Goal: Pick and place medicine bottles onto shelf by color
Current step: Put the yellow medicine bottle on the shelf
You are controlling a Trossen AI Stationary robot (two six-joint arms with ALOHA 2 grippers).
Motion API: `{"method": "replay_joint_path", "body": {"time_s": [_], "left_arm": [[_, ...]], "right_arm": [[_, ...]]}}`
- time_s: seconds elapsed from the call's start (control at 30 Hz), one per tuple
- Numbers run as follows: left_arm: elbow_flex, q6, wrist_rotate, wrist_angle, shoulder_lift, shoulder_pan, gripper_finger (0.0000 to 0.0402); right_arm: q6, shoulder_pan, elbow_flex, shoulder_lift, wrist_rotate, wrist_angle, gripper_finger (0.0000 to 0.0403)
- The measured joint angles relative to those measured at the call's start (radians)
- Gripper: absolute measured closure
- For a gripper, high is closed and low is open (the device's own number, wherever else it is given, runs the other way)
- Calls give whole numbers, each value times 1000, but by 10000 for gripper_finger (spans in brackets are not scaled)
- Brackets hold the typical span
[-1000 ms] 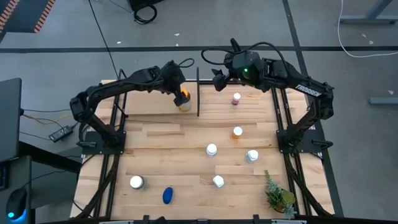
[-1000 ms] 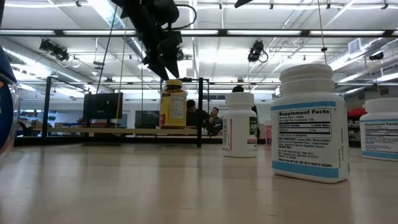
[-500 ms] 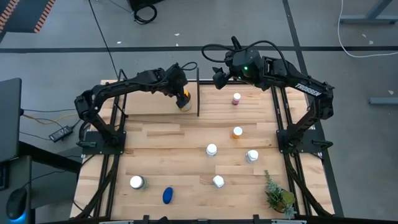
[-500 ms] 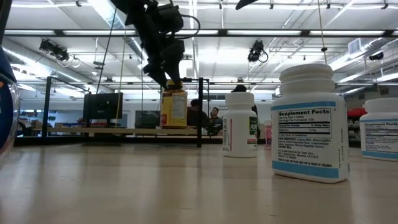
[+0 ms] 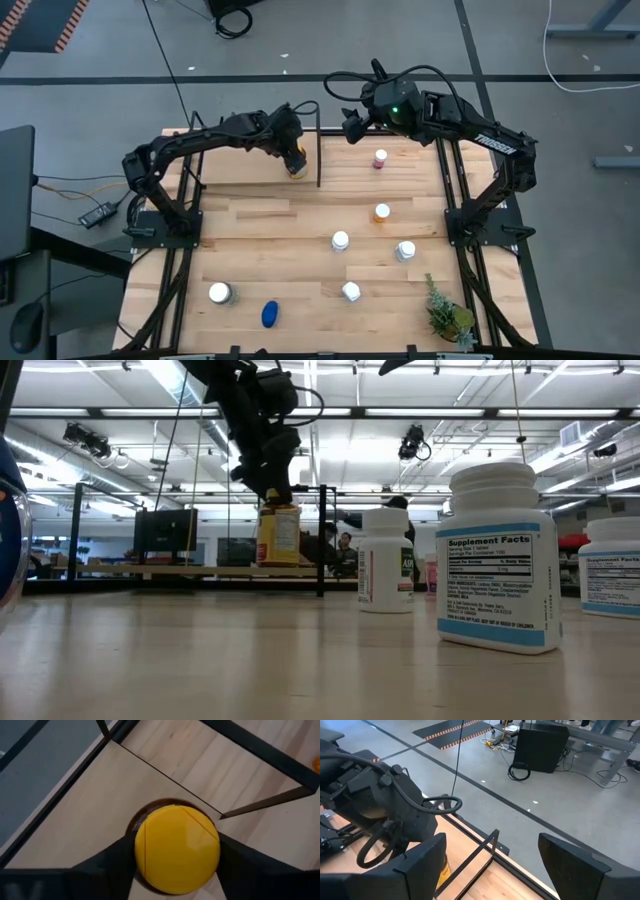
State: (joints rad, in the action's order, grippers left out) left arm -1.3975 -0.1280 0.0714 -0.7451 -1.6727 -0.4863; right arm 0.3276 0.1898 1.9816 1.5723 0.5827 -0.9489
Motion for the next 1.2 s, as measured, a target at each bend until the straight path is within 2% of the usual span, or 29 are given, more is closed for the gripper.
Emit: {"method": "replay_joint_path", "body": {"time_s": [0.33, 0.57, 0.77, 0.97, 1.2], "left_arm": [[0, 20, 16, -159, 36, -85, 183], [3, 68, 123, -298, 78, -206, 171], [4, 139, 114, -338, 93, -324, 181], [4, 208, 113, -365, 95, -422, 166], [4, 338, 80, -362, 96, -518, 180]], "right_arm": [[-30, 4, 0, 0, 0, 1, 79], [-33, 21, 0, 0, 0, 1, 79], [-42, 34, 0, 0, 0, 1, 79], [-48, 44, 0, 0, 0, 1, 79], [-48, 44, 0, 0, 0, 1, 79]]}}
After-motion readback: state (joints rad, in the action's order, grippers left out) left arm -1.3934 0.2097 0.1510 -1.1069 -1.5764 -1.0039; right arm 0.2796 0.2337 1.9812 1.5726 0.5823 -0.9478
